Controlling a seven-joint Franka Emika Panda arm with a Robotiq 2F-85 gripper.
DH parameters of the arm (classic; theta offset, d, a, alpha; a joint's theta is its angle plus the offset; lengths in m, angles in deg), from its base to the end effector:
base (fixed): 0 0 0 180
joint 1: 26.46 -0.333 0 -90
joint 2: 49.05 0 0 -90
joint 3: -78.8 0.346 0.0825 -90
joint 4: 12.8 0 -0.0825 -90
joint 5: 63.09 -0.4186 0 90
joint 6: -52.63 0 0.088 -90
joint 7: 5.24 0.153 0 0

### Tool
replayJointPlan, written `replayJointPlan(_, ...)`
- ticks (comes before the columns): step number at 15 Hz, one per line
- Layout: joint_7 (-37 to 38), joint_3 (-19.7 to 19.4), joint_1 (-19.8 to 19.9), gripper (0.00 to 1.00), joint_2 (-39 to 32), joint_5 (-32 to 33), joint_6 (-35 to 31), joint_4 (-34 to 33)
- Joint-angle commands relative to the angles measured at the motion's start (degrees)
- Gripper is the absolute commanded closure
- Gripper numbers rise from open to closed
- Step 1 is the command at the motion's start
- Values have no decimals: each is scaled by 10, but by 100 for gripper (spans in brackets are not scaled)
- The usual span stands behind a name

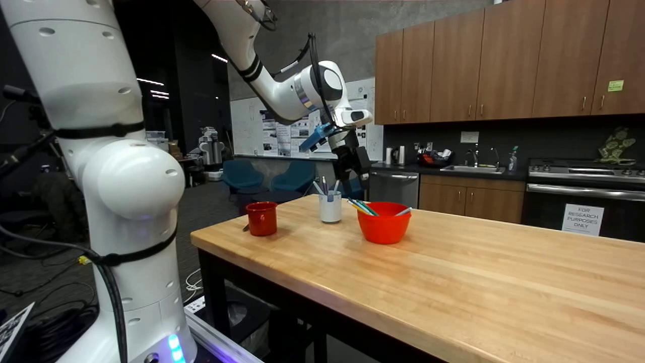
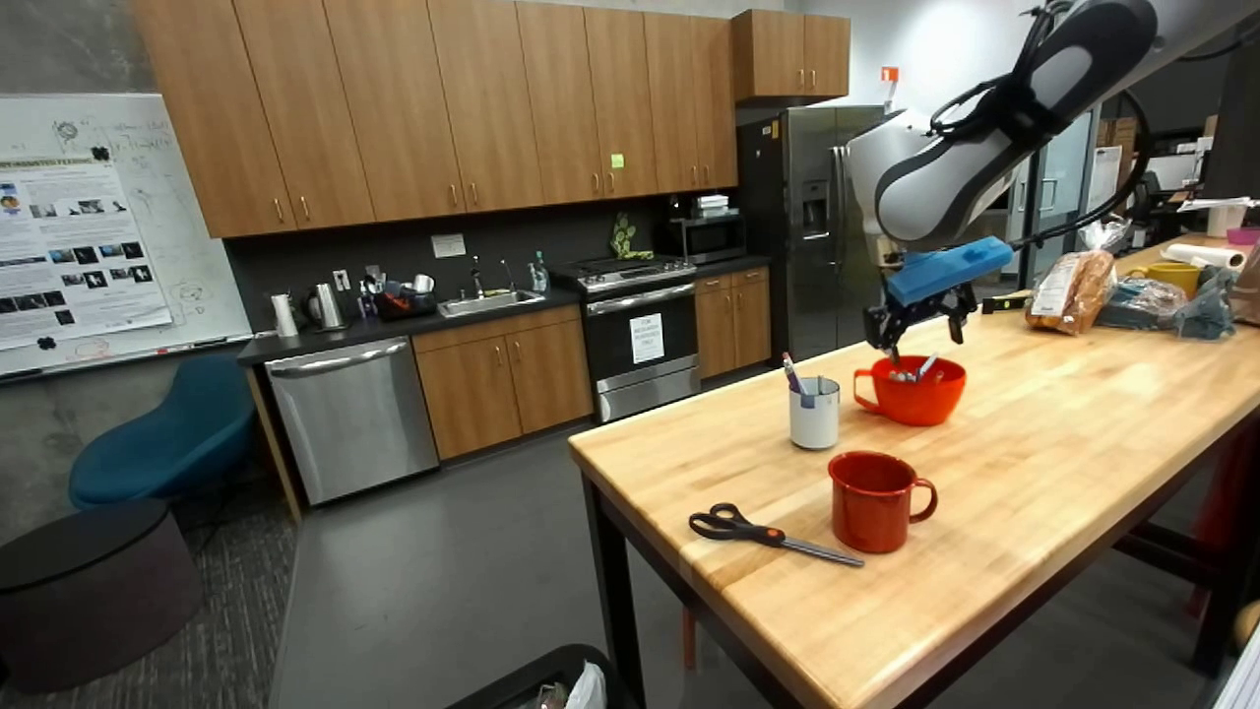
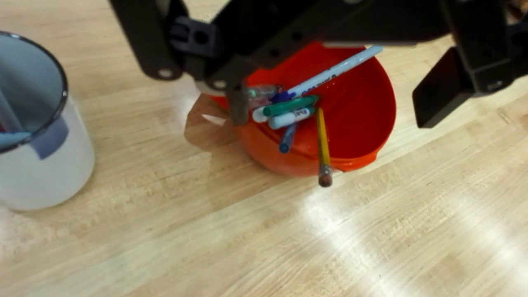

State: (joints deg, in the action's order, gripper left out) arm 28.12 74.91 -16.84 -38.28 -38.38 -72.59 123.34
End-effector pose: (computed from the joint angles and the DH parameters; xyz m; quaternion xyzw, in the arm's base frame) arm 0.4761 -0.1461 0.3650 0.9466 -0.2749 0.0284 0.1660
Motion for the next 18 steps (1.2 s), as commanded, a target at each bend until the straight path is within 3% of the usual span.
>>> replayJointPlan(1, -10, 1, 6, 0, 20, 25, -19, 30)
replayJointPlan(10, -1, 2, 13, 0, 11, 48, -73, 53)
replayJointPlan(12, 0, 2, 13, 26, 10, 47, -74, 54)
replayJointPlan(18, 4, 3, 14, 73, 11, 47, -78, 54)
